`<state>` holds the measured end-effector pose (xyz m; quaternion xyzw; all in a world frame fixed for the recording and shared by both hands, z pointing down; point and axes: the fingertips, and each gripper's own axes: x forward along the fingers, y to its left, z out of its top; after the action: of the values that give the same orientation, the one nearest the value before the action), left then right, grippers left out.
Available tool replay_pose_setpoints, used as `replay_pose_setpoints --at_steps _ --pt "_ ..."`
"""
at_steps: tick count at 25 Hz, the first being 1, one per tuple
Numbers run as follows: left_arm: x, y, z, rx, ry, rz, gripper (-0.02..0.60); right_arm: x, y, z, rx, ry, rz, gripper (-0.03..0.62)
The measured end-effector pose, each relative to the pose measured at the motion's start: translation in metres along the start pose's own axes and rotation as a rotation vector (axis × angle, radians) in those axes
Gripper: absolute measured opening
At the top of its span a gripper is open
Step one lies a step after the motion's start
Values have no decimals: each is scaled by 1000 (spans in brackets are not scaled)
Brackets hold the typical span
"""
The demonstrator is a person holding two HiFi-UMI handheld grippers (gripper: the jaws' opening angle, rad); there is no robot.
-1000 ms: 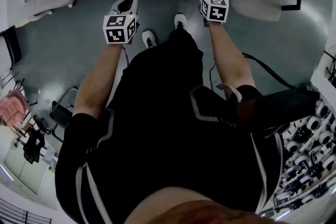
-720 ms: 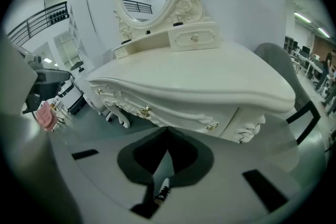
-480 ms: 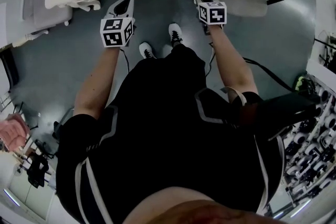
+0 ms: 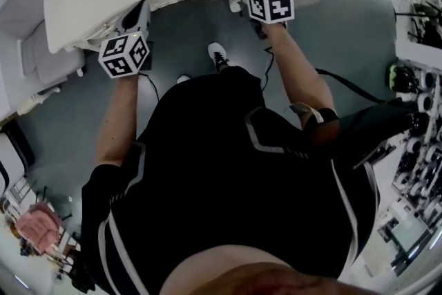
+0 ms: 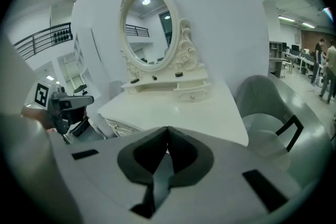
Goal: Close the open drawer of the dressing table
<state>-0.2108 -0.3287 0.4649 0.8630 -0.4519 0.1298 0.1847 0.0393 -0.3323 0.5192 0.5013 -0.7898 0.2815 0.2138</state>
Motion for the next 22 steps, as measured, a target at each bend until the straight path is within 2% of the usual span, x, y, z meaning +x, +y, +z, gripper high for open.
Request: replay_pose_setpoints --at_steps 7,10,15,19,22 --pt "-21 -29 60 30 -117 -30 4 -73 18 63 -67 -155 22 5" --pt "-31 -30 84 45 -171 -23 4 -96 19 85 -56 -219 8 5" --pt "-44 -11 102 -20 -180 18 4 -121 40 121 -108 -328 -1 5" --pt "-55 -11 122 -39 -229 -5 4 -139 55 151 -165 -399 -4 5" --pt "-61 -15 133 -70 -225 -18 4 -146 63 163 -188 -421 16 5"
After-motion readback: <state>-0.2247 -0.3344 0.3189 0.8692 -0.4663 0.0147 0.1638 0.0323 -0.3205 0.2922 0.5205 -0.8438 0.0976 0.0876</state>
